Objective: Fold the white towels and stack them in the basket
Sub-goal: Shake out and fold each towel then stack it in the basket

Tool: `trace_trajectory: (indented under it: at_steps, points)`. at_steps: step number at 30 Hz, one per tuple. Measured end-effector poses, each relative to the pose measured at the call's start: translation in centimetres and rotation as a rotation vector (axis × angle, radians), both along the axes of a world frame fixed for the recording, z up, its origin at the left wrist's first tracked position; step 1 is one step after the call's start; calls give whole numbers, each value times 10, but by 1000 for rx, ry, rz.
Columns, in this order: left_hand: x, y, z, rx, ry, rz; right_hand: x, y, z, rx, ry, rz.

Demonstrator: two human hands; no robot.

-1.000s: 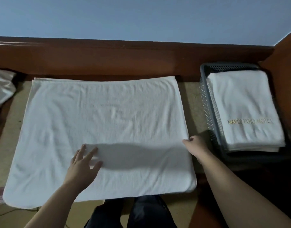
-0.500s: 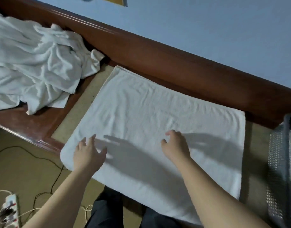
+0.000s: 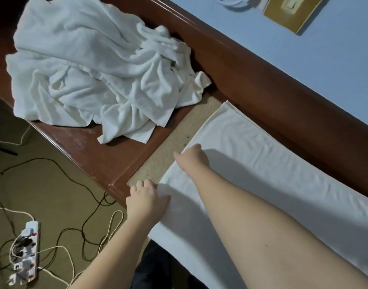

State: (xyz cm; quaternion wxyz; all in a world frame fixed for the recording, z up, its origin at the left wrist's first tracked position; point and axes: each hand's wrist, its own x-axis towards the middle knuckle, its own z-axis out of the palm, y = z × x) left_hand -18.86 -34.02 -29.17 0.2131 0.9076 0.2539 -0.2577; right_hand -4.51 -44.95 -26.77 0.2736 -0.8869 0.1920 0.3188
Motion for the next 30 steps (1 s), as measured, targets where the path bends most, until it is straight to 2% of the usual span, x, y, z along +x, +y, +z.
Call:
trace_trajectory:
  at_steps: [4, 8, 13, 15, 20, 24, 26, 30]
  points:
    - [11, 10, -3, -61, 69, 7, 0, 13, -9, -80, 6, -55]
    - [12, 13, -5, -147, 15, -19, -5, 16, -10, -107, 11, -81]
    - [7, 8, 5, -178, -73, -74, -30, 15, -10, -196, 116, 62]
    - [8, 14, 11, -201, -59, -86, -43, 9, -13, -153, 101, 80]
    - [41, 27, 28, -257, -41, 48, -75, -10, -6, 23, -47, -55]
    - [106, -7, 34, -235, -38, -167, -98, -14, -2, 168, -93, -157]
    - [136, -34, 33, -208, -23, -313, -109, -9, -3, 162, -112, -178]
    - [173, -82, 27, -35, -63, -544, -121, -2, -1, 147, -129, -238]
